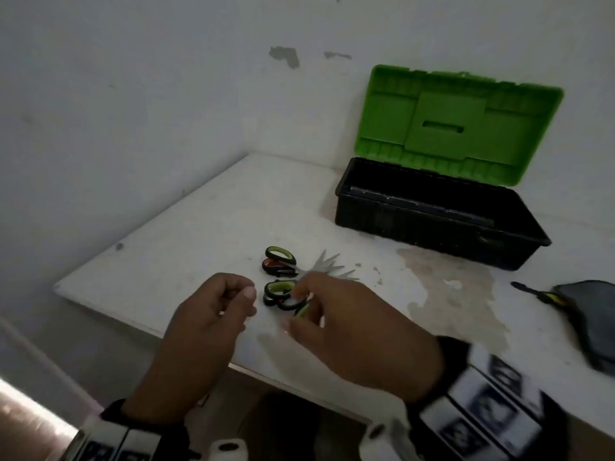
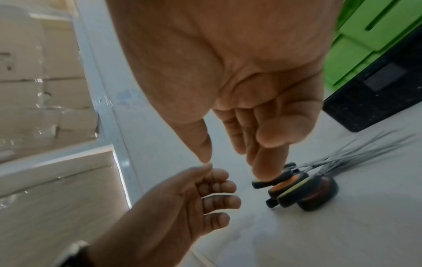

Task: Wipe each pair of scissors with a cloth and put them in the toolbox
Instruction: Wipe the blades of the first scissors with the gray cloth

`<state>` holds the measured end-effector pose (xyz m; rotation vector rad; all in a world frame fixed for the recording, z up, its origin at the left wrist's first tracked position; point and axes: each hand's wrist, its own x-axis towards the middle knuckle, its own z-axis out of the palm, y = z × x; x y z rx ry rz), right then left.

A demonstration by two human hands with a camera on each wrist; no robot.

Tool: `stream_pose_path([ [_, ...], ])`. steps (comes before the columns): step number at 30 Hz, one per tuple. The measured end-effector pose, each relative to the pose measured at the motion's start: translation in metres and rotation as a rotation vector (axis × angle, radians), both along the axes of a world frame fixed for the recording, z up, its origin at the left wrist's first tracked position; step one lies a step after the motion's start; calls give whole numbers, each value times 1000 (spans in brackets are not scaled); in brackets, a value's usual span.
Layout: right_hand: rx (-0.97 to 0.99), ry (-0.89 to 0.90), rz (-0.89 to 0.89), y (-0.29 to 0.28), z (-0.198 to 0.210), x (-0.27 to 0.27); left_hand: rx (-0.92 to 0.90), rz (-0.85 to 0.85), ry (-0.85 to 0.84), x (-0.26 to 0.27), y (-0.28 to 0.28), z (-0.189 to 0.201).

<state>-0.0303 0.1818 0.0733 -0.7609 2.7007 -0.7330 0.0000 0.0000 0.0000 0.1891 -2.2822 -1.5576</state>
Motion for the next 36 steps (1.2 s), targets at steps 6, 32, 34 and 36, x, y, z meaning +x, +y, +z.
stream_pose_path([
  [6, 240, 61, 101, -48, -17, -38, 242, -26, -168, -18, -3, 3],
  [32, 69, 499, 70, 77, 25, -11, 762, -244, -280, -63, 82, 57],
  [34, 64, 545, 56, 95, 22, -10, 798, -245, -248, -70, 103, 63],
  [36, 52, 560, 55, 110, 20, -8, 837, -227, -209, -74, 125, 66],
])
